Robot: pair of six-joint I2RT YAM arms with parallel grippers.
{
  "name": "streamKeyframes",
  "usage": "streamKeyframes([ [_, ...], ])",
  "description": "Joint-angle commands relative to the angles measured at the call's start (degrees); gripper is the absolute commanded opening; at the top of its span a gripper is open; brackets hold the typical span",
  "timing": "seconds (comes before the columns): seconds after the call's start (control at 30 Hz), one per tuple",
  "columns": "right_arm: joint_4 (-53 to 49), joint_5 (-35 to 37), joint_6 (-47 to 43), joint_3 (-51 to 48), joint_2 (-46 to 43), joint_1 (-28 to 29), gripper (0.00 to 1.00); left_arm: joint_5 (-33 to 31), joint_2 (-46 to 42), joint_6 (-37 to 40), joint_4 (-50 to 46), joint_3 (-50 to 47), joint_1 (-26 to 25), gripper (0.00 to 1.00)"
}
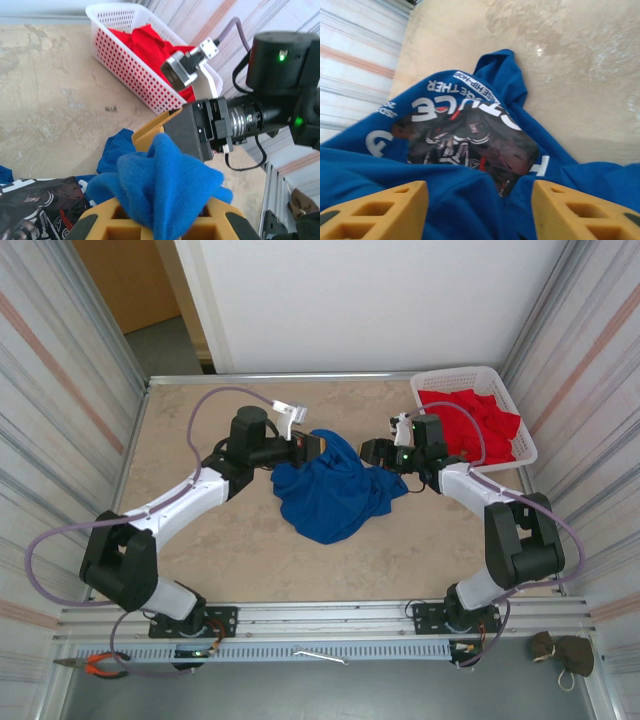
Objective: Fold the inside-out t-shirt
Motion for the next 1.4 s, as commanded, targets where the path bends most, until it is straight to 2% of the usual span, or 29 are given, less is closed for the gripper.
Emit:
streamKeyframes([
  [0.0,-6.6,8.3,-1.5,1.5,-7.9,2.9,0.58,-2.2,-2.4,-4.9,-0.3,-0.9,0.5,0.0],
  [0.13,-13.4,18.2,-2.2,-0.7,-19.5,9.5,0.51,-3.8,-1.8,-6.4,-5.7,1.2,0.9,0.0],
  [0.2,-15.0,21.8,-2.1,-0.7,-23.6,14.4,0.4,-4.3,-1.4,-6.7,-7.2,1.9,1.0,0.0],
  [0.3,-13.9,23.7,-0.7,0.2,-25.6,20.1,0.28,-4.3,-0.7,-7.2,-7.5,2.2,1.2,0.0],
  [0.47,-5.5,17.9,1.3,1.8,-19.6,21.8,0.19,-3.2,0.1,-8.6,-6.5,2.6,1.2,0.0],
  [0.63,2.3,13.3,2.6,4.0,-9.3,19.1,0.18,-1.5,0.1,-9.6,-5.7,2.9,1.2,0.0],
  [0.7,2.0,14.4,2.5,4.9,-6.3,17.7,0.21,-0.9,-0.4,-10.4,-4.7,2.4,1.2,0.0],
  [0.73,1.7,15.3,2.4,5.2,-5.2,17.0,0.3,-0.7,-0.6,-11.0,-4.0,1.9,1.3,0.0],
  [0.77,1.9,15.8,2.5,4.9,-4.3,16.4,0.45,-0.5,-0.9,-11.2,-3.4,1.6,1.2,0.0],
  [0.8,2.0,16.2,2.7,4.8,-3.7,15.9,0.55,-0.3,-1.1,-11.4,-3.2,1.3,1.2,0.0],
  [0.83,2.2,16.0,2.9,4.6,-3.1,15.5,0.6,-0.1,-1.3,-11.6,-2.9,1.2,1.2,0.0],
  [0.93,2.9,14.5,3.2,4.6,-1.6,15.0,0.64,0.7,-1.3,-12.1,-2.2,0.9,1.3,0.0],
  [1.1,5.0,10.9,3.7,5.7,1.2,16.3,0.63,2.1,-0.8,-13.8,0.8,0.4,1.4,0.0],
  [1.17,6.7,8.5,4.5,6.5,2.6,16.7,0.57,2.8,-0.1,-14.7,1.9,0.4,1.4,0.0],
  [1.2,7.3,7.4,4.9,6.8,3.2,16.8,0.51,3.0,0.2,-15.2,2.3,0.2,1.6,0.0],
  [1.3,8.6,4.6,5.8,7.2,2.8,16.0,0.13,3.1,0.8,-17.4,4.2,-1.1,2.9,0.0],
  [1.33,9.2,3.6,6.3,7.0,1.8,15.3,0.04,3.0,0.8,-18.5,5.3,-2.1,3.9,0.0],
  [1.37,9.9,2.3,6.8,6.5,0.6,14.7,0.0,2.6,0.8,-19.3,5.9,-2.9,5.0,0.0],
])
